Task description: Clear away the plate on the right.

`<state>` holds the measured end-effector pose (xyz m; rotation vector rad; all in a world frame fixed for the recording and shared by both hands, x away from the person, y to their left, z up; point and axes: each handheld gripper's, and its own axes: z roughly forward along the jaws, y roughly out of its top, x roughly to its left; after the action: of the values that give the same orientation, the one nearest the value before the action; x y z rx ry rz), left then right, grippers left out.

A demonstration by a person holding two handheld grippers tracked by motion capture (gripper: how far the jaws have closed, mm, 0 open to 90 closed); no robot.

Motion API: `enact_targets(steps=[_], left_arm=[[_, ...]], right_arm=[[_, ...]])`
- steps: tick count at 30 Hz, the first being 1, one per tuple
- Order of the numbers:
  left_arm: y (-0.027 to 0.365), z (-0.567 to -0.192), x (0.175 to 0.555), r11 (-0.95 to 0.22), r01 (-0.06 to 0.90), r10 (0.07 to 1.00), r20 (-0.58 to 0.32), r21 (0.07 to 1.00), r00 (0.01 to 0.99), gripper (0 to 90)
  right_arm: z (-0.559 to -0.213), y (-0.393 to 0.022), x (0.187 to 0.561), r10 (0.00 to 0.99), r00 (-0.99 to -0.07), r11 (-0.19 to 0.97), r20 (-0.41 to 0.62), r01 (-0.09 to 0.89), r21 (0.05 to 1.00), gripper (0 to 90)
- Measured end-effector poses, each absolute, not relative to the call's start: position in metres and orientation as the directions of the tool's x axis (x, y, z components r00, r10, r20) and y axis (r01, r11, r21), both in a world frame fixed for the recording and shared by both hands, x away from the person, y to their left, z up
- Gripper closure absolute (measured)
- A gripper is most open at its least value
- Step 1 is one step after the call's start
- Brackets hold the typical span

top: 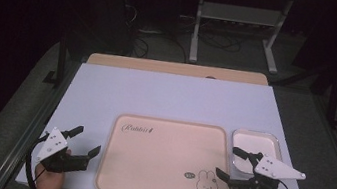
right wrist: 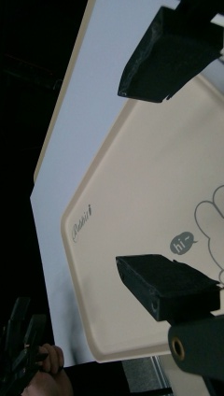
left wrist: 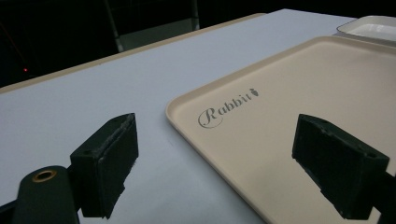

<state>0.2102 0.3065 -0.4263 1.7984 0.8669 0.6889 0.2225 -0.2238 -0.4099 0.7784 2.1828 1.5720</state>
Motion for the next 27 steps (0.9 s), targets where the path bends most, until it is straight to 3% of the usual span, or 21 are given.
enact_targets(steps=[27], left_arm=[[0.307, -0.427, 0.209, -0.262, 0.248, 0.809, 0.072, 0.933, 0.583, 13.9]], right_arm=[[-0.408, -0.266, 0.208, 0.628, -0.777, 0.253, 0.048, 0.263, 0.931, 14.8]])
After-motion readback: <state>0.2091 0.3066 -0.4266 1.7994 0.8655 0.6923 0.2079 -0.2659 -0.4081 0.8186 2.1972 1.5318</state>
